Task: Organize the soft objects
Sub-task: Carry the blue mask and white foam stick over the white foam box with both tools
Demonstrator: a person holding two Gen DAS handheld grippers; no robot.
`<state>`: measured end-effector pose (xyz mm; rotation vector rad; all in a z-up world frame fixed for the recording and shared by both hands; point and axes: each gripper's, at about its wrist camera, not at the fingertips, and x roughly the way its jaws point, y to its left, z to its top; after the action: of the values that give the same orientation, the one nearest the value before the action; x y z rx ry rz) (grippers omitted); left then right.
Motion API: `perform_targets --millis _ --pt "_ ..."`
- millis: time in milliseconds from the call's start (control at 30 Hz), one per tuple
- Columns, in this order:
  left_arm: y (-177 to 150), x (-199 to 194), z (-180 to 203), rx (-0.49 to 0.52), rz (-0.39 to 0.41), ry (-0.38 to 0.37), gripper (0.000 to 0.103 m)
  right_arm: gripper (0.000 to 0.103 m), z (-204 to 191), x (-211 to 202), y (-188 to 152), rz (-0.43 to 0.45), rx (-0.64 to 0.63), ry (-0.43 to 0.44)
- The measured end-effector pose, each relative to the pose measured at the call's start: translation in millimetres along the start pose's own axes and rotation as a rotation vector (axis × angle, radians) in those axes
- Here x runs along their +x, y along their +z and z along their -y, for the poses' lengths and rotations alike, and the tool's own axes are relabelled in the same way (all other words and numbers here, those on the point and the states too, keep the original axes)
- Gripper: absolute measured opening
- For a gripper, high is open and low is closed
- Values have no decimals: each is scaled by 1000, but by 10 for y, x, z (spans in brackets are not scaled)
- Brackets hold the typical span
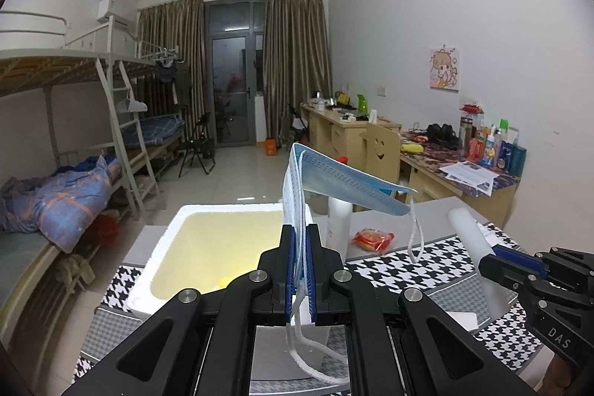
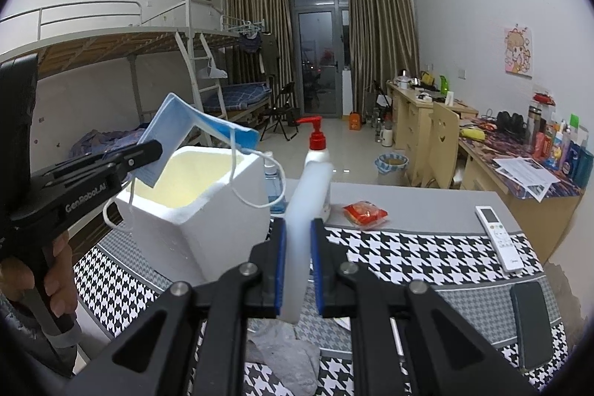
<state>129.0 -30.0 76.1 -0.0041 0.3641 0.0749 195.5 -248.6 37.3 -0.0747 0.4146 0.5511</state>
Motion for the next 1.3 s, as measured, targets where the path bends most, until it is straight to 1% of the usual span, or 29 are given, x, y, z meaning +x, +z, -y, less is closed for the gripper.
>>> perform_targets --millis 467,900,1100,1300 --pt "47 36 -238 -29 -14 45 6 16 -164 117 144 -5 -4 54" --pt "92 104 -453 -70 -21 87 6 16 -382 193 235 -2 -40 97" --pt "87 213 -537 -88 -45 105 6 16 -432 238 255 -11 -45 104" --pt "60 314 -584 -90 -84 102 6 16 -489 286 284 -15 -49 111"
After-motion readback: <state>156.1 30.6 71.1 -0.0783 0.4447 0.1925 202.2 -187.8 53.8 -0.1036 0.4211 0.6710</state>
